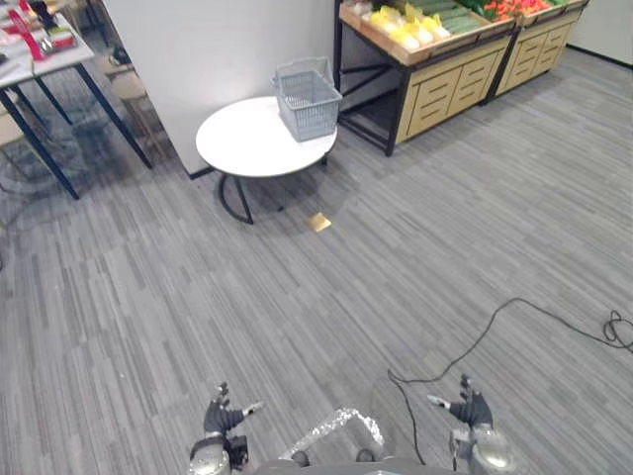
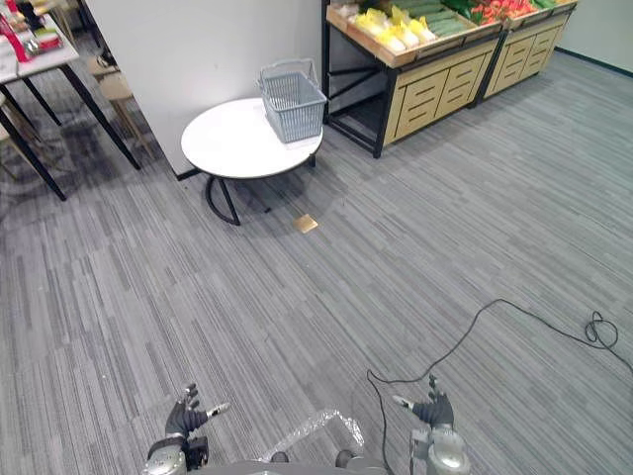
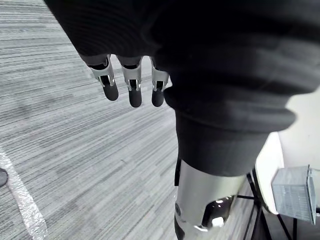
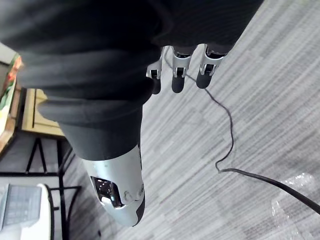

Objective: Pick vegetable in the basket

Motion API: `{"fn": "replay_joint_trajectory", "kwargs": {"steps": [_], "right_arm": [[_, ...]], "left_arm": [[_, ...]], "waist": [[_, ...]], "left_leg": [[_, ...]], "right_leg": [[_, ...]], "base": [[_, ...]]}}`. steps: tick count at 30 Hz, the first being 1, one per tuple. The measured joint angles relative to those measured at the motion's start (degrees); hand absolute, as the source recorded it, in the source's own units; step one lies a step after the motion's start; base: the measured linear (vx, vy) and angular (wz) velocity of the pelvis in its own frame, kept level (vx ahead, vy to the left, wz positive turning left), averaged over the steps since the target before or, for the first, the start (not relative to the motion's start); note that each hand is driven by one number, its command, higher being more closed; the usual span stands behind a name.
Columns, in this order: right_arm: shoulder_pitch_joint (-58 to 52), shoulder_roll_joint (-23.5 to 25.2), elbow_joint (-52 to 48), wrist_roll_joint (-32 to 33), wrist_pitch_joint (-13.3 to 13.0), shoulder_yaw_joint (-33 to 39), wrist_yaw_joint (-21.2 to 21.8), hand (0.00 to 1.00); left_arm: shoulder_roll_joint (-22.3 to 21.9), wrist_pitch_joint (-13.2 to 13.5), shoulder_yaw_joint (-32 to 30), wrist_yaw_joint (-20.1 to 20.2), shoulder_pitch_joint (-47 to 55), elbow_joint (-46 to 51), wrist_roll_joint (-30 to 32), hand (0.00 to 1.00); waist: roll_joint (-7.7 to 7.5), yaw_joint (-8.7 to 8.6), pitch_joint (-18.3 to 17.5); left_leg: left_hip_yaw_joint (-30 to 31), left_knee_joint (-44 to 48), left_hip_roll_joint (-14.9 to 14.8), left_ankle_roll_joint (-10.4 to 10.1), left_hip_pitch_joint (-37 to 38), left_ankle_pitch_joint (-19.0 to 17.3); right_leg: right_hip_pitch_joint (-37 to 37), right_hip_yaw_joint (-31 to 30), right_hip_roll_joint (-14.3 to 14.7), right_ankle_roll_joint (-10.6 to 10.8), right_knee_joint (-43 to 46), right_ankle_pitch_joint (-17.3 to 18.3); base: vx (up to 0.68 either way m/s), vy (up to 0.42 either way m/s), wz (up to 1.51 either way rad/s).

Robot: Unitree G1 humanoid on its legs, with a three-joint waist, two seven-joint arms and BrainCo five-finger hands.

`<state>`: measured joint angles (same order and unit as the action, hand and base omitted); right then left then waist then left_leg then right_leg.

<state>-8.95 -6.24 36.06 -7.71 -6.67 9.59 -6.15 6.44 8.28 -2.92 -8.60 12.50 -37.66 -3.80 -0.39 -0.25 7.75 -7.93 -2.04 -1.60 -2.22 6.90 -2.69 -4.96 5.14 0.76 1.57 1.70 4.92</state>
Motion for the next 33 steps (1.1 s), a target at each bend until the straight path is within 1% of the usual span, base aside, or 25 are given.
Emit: {"fn": "replay_joint_trajectory", "kwargs": {"steps": [2,3,7,11,13,14,16,19,23,24,25,26,27,28,29,30,31,32,33], "right_arm": [[0.04,-0.01,-1.12,-1.98,-0.02,-0.03,0.09,0.00],[0.06,-0.10,-1.40,-2.25,-0.02,-0.04,0.09,0.00],[0.31,-0.79,-1.56,-4.05,-0.01,-0.05,0.09,0.00],[0.25,-0.94,-1.55,-4.12,0.09,-0.02,0.06,0.00],[0.21,-0.94,-1.54,-3.94,0.32,0.04,-0.03,0.00],[0.25,-0.93,-1.54,-3.59,0.39,0.19,-0.15,0.00],[0.41,-0.92,-1.51,-3.02,0.45,0.78,-0.20,0.00],[0.53,-0.95,-1.51,-1.43,0.59,2.48,-0.70,0.00],[1.08,-1.02,-1.51,0.04,0.73,3.65,-1.46,0.00],[1.73,-1.01,-1.51,0.48,0.81,3.67,-1.51,0.00],[2.26,-1.03,-1.51,0.50,0.83,3.80,-1.65,0.00],[2.35,-1.04,-1.51,0.52,0.85,3.93,-1.73,0.00],[2.25,-1.06,-1.50,0.61,0.93,4.09,-2.09,0.00],[2.28,-1.06,-1.48,0.89,1.02,4.08,-2.60,0.00],[2.39,-1.04,-1.51,0.96,1.10,4.07,-2.61,0.00],[2.66,-0.90,-1.82,1.03,1.38,4.03,-2.61,0.00],[1.73,-0.66,-2.48,1.25,1.89,3.96,-2.59,0.00],[1.43,-0.67,-2.66,1.56,2.15,4.00,-2.59,0.00],[1.01,-0.76,-3.95,1.73,2.34,4.01,-2.62,0.00]], "left_arm": [[0.02,-0.02,-0.02,0.05,0.07,0.91,0.04,0.00],[0.02,0.01,-0.02,0.27,-0.02,1.83,0.08,0.00],[0.01,0.58,-0.02,0.99,-0.03,3.94,0.71,0.00],[0.01,0.63,-0.16,0.97,0.04,3.94,1.19,0.00],[0.00,0.63,-0.62,0.90,0.07,3.94,1.15,0.00],[-0.07,0.63,-1.50,0.83,0.07,3.96,1.13,0.00],[-0.07,0.63,-2.55,0.68,0.35,3.98,1.07,0.00],[-0.44,0.62,-4.10,-0.09,1.36,4.73,0.88,0.00],[-1.02,0.63,-6.26,-0.74,2.99,6.97,-1.14,0.00],[-1.32,0.63,-7.37,-1.59,3.36,7.72,-1.93,0.00],[-1.43,0.66,-8.15,-1.68,3.87,8.26,-2.54,0.00],[-1.44,0.66,-8.37,-1.70,3.86,8.46,-2.88,0.00],[-1.47,0.69,-8.50,-1.78,3.98,9.09,-3.37,0.00],[-1.50,0.75,-8.49,-1.83,4.02,9.66,-3.43,0.00],[-1.56,0.75,-8.46,-1.83,4.02,9.84,-3.43,0.00],[-1.47,0.77,-8.26,-1.82,4.05,10.31,-3.43,0.00],[-0.62,0.79,-7.57,-1.84,3.53,10.48,-3.41,0.00],[-0.25,0.79,-7.25,-1.90,3.45,10.48,-3.41,0.00],[0.18,0.79,-6.37,-2.12,3.35,10.47,-3.42,0.00]], "waist": [[0.21,-0.58,0.25],[0.27,-0.60,0.94],[0.51,-0.70,1.12],[0.52,-0.77,1.12],[0.54,-0.83,1.14],[0.53,-0.93,1.15],[0.51,-0.92,1.22],[0.81,-0.89,1.30],[1.24,-0.25,1.38],[1.37,-0.24,1.48],[1.54,-0.40,1.54],[1.57,-0.38,1.61],[1.47,-0.42,1.64],[1.41,-0.32,1.72],[1.59,-0.18,1.82],[1.83,-0.53,2.10],[1.08,-1.28,2.99],[1.37,-1.48,3.37],[1.31,-1.60,3.45]], "left_leg": [[0.00,0.01,0.12,-0.02,0.42,-0.01],[0.00,0.03,0.20,-0.04,1.51,-0.03],[-0.03,0.04,0.60,-0.07,1.72,-0.06],[-0.03,0.02,0.70,0.07,1.67,-0.29],[-0.03,0.04,0.70,0.49,1.51,-0.56],[-0.07,0.09,0.74,1.06,1.24,-0.93],[-0.24,0.79,0.75,1.14,0.35,-1.02],[-0.76,3.04,0.53,1.12,-1.98,-2.33],[-2.68,8.24,-0.34,1.44,-6.18,-6.07],[-3.32,10.49,-0.65,1.57,-7.39,-7.67],[-3.65,12.81,-0.78,1.77,-8.51,-9.34],[-3.87,13.95,-0.74,1.87,-8.72,-10.22],[-4.10,15.90,-0.46,2.75,-9.14,-12.39],[-4.27,17.21,-0.23,3.08,-9.10,-14.73],[-4.26,17.81,-0.25,3.32,-8.99,-15.55],[-3.70,18.38,-0.24,3.77,-8.32,-16.56],[-2.73,18.34,0.31,4.42,-4.67,-17.68],[-2.46,18.03,0.36,4.38,-3.06,-18.50],[-1.64,17.17,0.31,4.33,-0.51,-19.77]], "right_leg": [[-0.56,0.30,-0.16,0.00,0.00,0.00],[-1.67,0.41,-0.28,0.00,-0.02,0.00],[-1.90,0.78,-0.73,0.00,-0.01,0.00],[-1.83,0.91,-0.83,0.01,-0.01,0.01],[-1.74,0.99,-0.83,0.16,-0.10,0.11],[-1.71,1.06,-0.83,0.54,-0.44,0.35],[-1.29,1.12,-0.87,0.75,-0.62,0.22],[0.55,0.92,-0.86,1.03,0.23,0.43],[3.56,-0.78,-0.70,1.71,1.43,2.09],[4.87,-1.13,-0.77,1.95,3.13,3.09],[6.47,-1.51,-1.01,2.65,6.20,4.98],[7.22,-1.75,-1.25,3.13,8.21,6.01],[8.58,-1.85,-1.93,3.74,12.63,8.31],[10.82,-1.87,-2.62,5.31,18.81,10.53],[12.99,-1.47,-2.89,5.42,23.84,11.02],[16.59,-0.31,-3.63,5.11,32.61,10.76],[21.80,1.39,-5.13,4.45,46.18,11.21],[22.96,1.58,-5.55,4.03,48.05,12.36],[25.37,3.20,-6.02,2.87,48.10,13.38]], "base": [[0.07,0.009,0.05],[0.05,0.008,0.04],[0.01,0.002,0.01],[-0.02,-0.003,0.00],[-0.08,-0.015,0.02],[-0.08,-0.017,0.02],[-0.09,-0.021,0.00],[-0.08,-0.027,-0.06],[0.02,0.010,-0.26],[0.11,0.029,-0.28],[0.13,0.041,-0.24],[0.16,0.064,-0.15],[0.20,0.080,-0.20],[0.21,0.095,-0.23],[0.23,0.115,-0.15],[0.32,0.111,0.22],[0.38,0.093,0.32],[0.49,0.066,0.38],[0.43,0.046,0.20]]}}
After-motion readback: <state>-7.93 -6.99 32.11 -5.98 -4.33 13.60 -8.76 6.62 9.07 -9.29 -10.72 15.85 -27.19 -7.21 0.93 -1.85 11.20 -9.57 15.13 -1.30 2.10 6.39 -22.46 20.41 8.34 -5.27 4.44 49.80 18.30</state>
